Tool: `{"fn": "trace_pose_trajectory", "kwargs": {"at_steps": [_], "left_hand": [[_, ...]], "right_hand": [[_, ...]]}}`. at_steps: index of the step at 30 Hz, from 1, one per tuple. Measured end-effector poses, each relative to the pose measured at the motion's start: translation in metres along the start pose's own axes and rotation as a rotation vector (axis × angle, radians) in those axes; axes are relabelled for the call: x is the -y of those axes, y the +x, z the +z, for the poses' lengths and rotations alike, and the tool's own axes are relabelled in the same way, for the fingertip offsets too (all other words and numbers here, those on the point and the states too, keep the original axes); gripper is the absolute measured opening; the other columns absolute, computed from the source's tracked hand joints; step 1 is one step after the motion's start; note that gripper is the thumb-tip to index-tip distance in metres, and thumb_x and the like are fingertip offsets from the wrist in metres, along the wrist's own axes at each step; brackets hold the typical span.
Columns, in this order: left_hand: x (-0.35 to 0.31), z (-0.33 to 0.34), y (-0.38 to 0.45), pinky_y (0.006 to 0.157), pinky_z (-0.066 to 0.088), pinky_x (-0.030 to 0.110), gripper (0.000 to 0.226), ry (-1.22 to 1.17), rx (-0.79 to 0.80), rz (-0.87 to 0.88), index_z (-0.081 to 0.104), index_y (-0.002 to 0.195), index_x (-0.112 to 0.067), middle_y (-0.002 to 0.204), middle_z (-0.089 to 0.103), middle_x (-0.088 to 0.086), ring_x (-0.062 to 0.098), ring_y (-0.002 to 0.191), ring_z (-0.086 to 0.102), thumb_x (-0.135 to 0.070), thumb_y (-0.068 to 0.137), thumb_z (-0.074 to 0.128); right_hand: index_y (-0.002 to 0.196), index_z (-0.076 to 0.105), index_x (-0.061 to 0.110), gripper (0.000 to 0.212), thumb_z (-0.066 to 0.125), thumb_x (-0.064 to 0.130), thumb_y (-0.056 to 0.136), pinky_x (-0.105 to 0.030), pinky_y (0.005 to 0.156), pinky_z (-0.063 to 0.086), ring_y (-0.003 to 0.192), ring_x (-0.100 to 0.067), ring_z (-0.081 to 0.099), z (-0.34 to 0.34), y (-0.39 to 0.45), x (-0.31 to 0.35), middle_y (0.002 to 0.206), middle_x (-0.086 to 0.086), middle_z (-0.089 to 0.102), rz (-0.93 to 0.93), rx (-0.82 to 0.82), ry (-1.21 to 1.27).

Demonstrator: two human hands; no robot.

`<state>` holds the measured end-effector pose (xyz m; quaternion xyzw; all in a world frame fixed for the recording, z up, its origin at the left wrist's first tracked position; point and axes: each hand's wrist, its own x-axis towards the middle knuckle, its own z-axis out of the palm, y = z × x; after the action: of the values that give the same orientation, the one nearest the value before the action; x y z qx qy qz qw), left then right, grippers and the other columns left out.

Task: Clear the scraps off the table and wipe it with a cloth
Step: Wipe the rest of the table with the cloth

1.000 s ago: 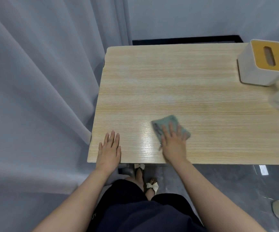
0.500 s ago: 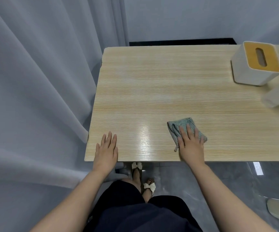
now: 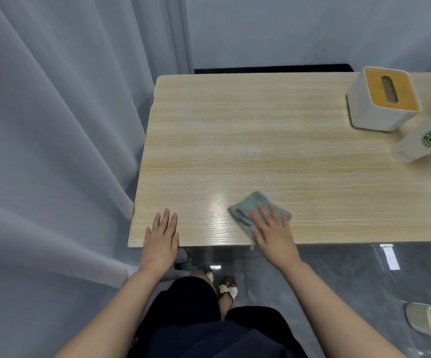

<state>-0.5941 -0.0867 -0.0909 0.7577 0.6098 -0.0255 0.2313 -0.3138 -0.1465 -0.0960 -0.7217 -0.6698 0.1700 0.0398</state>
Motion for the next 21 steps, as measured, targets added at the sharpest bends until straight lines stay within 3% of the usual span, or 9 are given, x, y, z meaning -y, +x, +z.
{"fn": "trace_pose_trajectory", "kwargs": {"at_steps": [4, 6, 8, 11, 12, 14, 17, 19, 21], "left_hand": [[0.0, -0.003, -0.001, 0.117, 0.0, 0.039, 0.052, -0.021, 0.012, 0.006, 0.005, 0.151, -0.018, 0.158, -0.008, -0.002, 0.017, 0.145, -0.011, -0.025, 0.103, 0.024], [0.001, -0.004, -0.002, 0.117, 0.0, 0.039, 0.052, -0.04, 0.014, 0.015, 0.006, 0.151, -0.018, 0.158, -0.008, -0.003, 0.017, 0.145, -0.011, -0.025, 0.103, 0.024], [0.001, -0.004, -0.002, 0.117, -0.001, 0.039, 0.052, -0.044, 0.016, 0.018, 0.006, 0.15, -0.018, 0.158, -0.008, -0.003, 0.016, 0.145, -0.011, -0.025, 0.103, 0.024], [0.002, -0.005, -0.002, 0.117, -0.001, 0.039, 0.052, -0.046, 0.03, 0.021, 0.005, 0.15, -0.019, 0.157, -0.01, -0.003, 0.016, 0.145, -0.012, -0.025, 0.103, 0.025], [0.003, -0.006, -0.002, 0.117, 0.0, 0.039, 0.052, -0.047, 0.037, 0.025, 0.005, 0.151, -0.019, 0.157, -0.01, -0.004, 0.016, 0.145, -0.012, -0.026, 0.103, 0.025], [0.004, -0.008, -0.003, 0.117, 0.001, 0.039, 0.053, -0.055, 0.042, 0.037, 0.007, 0.151, -0.019, 0.158, -0.008, -0.003, 0.017, 0.145, -0.011, -0.026, 0.103, 0.027], [0.006, -0.009, -0.004, 0.117, 0.0, 0.037, 0.052, -0.045, 0.048, 0.055, 0.006, 0.15, -0.018, 0.158, -0.007, -0.002, 0.017, 0.145, -0.01, -0.025, 0.103, 0.027], [0.007, -0.01, -0.005, 0.117, 0.0, 0.036, 0.052, -0.029, 0.059, 0.06, 0.006, 0.15, -0.018, 0.158, -0.008, -0.002, 0.017, 0.145, -0.01, -0.025, 0.103, 0.026], [0.007, -0.011, -0.008, 0.117, 0.0, 0.035, 0.052, 0.008, 0.065, 0.064, 0.004, 0.15, -0.018, 0.158, -0.009, -0.001, 0.017, 0.145, -0.011, -0.025, 0.103, 0.024]], "right_hand": [[0.148, 0.022, 0.028, 0.062, 0.01, 0.049, 0.091, -0.048, 0.116, -0.001, 0.145, -0.022, -0.002, -0.009, -0.015, -0.035, 0.158, 0.0, 0.011, 0.371, -0.083, 0.088], [0.146, 0.027, 0.022, 0.062, 0.007, 0.047, 0.093, -0.056, 0.114, 0.006, 0.144, -0.033, 0.01, -0.011, -0.012, -0.017, 0.155, -0.008, 0.02, 0.443, -0.082, 0.04], [0.141, 0.038, 0.017, 0.065, -0.001, 0.046, 0.097, -0.062, 0.107, 0.016, 0.136, -0.043, 0.027, -0.013, -0.008, 0.021, 0.149, -0.014, 0.033, 0.276, -0.052, 0.004], [0.147, 0.023, 0.029, 0.057, 0.003, 0.048, 0.096, -0.045, 0.114, -0.013, 0.144, -0.032, 0.0, 0.003, -0.004, 0.078, 0.155, 0.0, 0.007, -0.071, 0.068, 0.003], [0.145, 0.027, 0.031, 0.057, 0.003, 0.048, 0.097, -0.043, 0.115, -0.013, 0.144, -0.029, 0.002, 0.01, -0.001, 0.087, 0.155, 0.003, 0.013, -0.15, 0.098, 0.014], [0.14, 0.039, 0.03, 0.057, 0.004, 0.048, 0.099, -0.046, 0.115, 0.001, 0.14, -0.028, 0.018, 0.017, 0.002, 0.087, 0.15, 0.002, 0.033, -0.242, 0.208, -0.01], [0.145, 0.023, 0.032, 0.07, -0.009, 0.061, 0.09, -0.045, 0.117, -0.007, 0.142, -0.022, -0.002, 0.016, 0.002, 0.051, 0.153, 0.007, 0.013, -0.258, 0.162, -0.003], [0.145, 0.017, 0.033, 0.072, -0.009, 0.065, 0.085, -0.04, 0.116, -0.01, 0.144, -0.019, -0.009, 0.009, -0.006, 0.021, 0.153, 0.01, 0.002, -0.093, 0.077, 0.044], [0.146, 0.018, 0.032, 0.071, -0.004, 0.057, 0.084, -0.035, 0.113, -0.012, 0.144, -0.018, -0.007, 0.004, -0.017, 0.001, 0.154, 0.008, 0.001, 0.132, -0.021, 0.051]]}}
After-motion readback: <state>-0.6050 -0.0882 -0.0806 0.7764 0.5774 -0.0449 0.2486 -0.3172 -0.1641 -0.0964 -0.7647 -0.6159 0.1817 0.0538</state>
